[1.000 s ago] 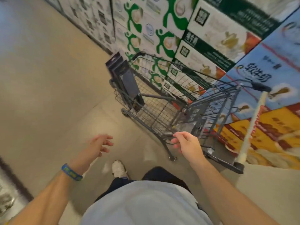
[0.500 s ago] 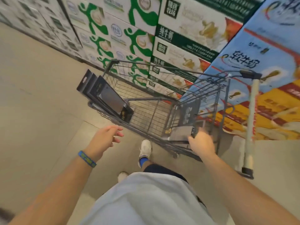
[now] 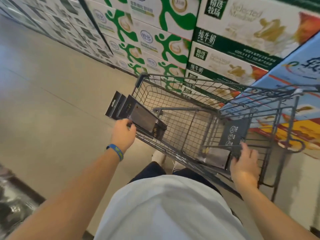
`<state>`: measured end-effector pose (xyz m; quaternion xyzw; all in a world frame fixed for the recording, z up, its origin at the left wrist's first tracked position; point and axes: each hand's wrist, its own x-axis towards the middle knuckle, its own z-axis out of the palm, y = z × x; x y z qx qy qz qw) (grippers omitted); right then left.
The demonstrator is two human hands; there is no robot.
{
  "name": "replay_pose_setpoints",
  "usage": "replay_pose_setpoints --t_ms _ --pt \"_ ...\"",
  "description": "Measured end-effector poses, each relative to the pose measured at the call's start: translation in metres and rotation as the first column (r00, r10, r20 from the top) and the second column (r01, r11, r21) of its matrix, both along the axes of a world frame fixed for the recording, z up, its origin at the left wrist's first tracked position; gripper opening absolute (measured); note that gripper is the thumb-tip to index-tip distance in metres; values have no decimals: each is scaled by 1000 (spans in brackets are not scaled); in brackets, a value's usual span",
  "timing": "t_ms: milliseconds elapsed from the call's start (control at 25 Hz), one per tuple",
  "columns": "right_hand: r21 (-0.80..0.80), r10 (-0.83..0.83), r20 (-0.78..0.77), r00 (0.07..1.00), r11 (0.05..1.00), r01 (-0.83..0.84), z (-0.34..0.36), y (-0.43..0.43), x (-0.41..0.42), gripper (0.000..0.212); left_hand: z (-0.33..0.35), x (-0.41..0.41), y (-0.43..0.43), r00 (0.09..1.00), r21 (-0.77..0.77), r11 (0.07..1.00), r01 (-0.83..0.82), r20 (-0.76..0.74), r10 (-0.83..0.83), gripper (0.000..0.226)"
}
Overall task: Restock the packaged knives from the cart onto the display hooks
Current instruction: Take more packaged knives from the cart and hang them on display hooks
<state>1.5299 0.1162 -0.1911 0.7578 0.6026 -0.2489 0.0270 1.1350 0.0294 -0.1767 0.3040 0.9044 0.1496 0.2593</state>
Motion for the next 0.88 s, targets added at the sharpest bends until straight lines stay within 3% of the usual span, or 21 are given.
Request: replay_pose_setpoints --t_ms 160,280,360,560,720,880 --pt "-25 -140 -71 988 990 139 -4 11 -20 75 -14 -36 37 1000 -88 996 20 -2 -20 54" --pt "-80 -133 3 991 988 133 -12 10 -29 27 -22 -54 51 995 -215 974 73 -57 -87 53" --pt "-104 -145 53 988 983 149 -15 5 -32 19 -22 -59 57 984 -244 964 103 -120 -135 46" --pt "-227 -221 106 970 944 240 -13 -1 -34 26 -25 -58 74 954 -486 869 96 -203 -219 49" --pt "-296 -298 78 951 904 307 -7 1 -30 45 -30 -49 73 960 -460 884 85 -199 -196 51" --pt "-284 -205 93 974 932 223 -10 5 -30 57 -29 -39 79 975 -440 895 74 -158 -159 43"
